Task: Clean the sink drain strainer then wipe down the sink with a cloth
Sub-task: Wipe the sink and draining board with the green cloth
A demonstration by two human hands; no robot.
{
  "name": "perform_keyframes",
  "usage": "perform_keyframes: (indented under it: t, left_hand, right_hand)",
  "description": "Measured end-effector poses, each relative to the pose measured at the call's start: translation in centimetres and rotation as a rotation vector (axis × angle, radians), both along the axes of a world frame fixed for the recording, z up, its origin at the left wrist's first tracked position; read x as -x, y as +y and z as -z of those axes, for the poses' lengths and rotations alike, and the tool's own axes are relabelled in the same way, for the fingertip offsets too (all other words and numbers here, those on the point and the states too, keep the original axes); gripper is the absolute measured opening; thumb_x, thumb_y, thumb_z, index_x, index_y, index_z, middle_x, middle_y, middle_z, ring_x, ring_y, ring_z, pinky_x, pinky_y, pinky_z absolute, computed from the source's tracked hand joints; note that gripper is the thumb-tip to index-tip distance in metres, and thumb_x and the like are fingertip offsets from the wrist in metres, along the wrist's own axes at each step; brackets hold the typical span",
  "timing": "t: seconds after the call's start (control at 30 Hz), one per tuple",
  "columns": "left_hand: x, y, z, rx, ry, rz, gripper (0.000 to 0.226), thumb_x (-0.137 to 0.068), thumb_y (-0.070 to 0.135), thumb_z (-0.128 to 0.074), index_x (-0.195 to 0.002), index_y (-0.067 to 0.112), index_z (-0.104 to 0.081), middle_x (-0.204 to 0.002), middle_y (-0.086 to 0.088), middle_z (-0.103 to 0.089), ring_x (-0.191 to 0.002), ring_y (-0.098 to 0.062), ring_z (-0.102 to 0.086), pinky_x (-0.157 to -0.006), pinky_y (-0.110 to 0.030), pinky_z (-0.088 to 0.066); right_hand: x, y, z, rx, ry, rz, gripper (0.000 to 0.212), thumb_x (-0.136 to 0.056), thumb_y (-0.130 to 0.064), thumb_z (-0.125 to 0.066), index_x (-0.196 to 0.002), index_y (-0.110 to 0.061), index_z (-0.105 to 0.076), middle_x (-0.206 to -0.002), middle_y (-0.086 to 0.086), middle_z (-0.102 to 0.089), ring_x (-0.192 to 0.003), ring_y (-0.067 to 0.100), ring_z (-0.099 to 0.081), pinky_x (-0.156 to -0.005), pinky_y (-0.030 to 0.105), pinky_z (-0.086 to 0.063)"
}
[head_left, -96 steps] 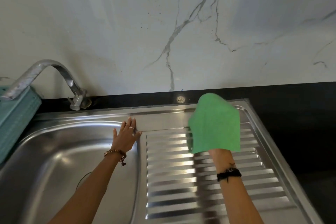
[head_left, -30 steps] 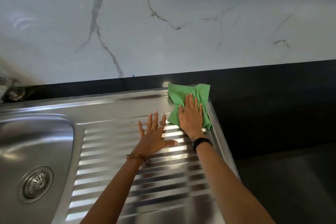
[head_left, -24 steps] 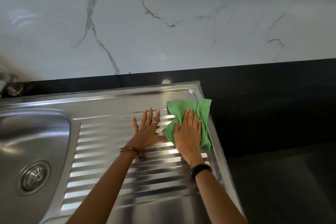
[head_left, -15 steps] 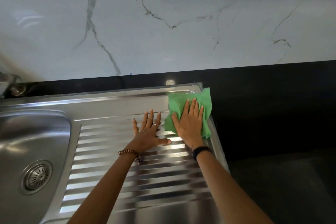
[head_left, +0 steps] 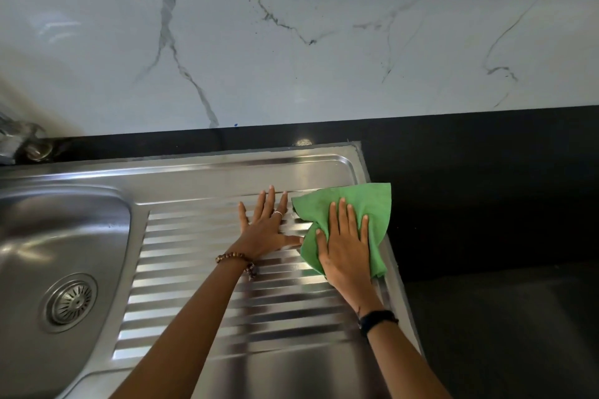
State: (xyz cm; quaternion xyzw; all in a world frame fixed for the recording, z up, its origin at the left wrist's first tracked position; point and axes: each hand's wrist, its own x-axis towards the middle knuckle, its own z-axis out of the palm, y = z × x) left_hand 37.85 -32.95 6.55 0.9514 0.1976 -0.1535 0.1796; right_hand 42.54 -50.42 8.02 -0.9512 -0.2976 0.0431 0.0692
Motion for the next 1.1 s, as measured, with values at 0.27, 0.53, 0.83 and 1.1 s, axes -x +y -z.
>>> perform_keyframes:
  t: [0.27,0.53,0.83,1.1]
  left_hand:
    - [5.7,-0.3,-2.6,0.064,-0.216,-0.076,0.084,-0.086,0.064,-0.028,-0.142,0.023,0.019,-0.152,-0.002,0.026,-0.141,-0.021,0.023,-0.112,-0.05,0.017]
    - [17.1,3.1,-2.3,-0.089,-0.19,-0.583,0.101,-0.071,0.083,-0.015,-0.148,0.02,0.001,-0.157,-0.013,0.008,-0.144,-0.027,0.013,-0.112,-0.056,0.011]
    - [18.8,4.8,-2.0,0.13,-0.298,-0.675,0.093,-0.086,0.052,-0.05,-0.146,0.016,0.011,-0.157,-0.01,0.014,-0.144,-0.025,0.015,-0.114,-0.046,0.011]
    - [22.2,6.9,-2.1,0.386,-0.482,-0.667,0.097,-0.082,0.025,-0.066,-0.148,0.011,0.004,-0.158,-0.009,0.006,-0.144,-0.016,0.008,-0.118,-0.036,-0.007]
  right_hand:
    - [-4.1,2.6,-0.8,-0.04,0.054,0.024,0.064,-0.1,-0.042,-0.018,-0.149,-0.003,-0.005,-0.159,0.015,-0.004,-0.148,0.026,-0.005,-0.12,0.04,0.005]
    - [-1.8,4.1,-1.0,0.01,0.013,0.139,0.063,-0.099,-0.041,-0.016,-0.148,-0.002,-0.008,-0.159,0.015,-0.008,-0.147,0.026,-0.007,-0.118,0.047,0.006]
    - [8.2,16.4,-0.5,-0.01,0.072,-0.13,0.064,-0.098,-0.045,-0.008,-0.149,-0.008,-0.001,-0.16,0.009,0.003,-0.148,0.023,0.003,-0.115,0.051,0.013]
    - [13.5,25.8,-0.6,-0.013,0.087,-0.413,0.061,-0.099,-0.041,-0.017,-0.15,-0.009,-0.004,-0.16,0.007,0.001,-0.148,0.022,0.003,-0.115,0.056,0.01]
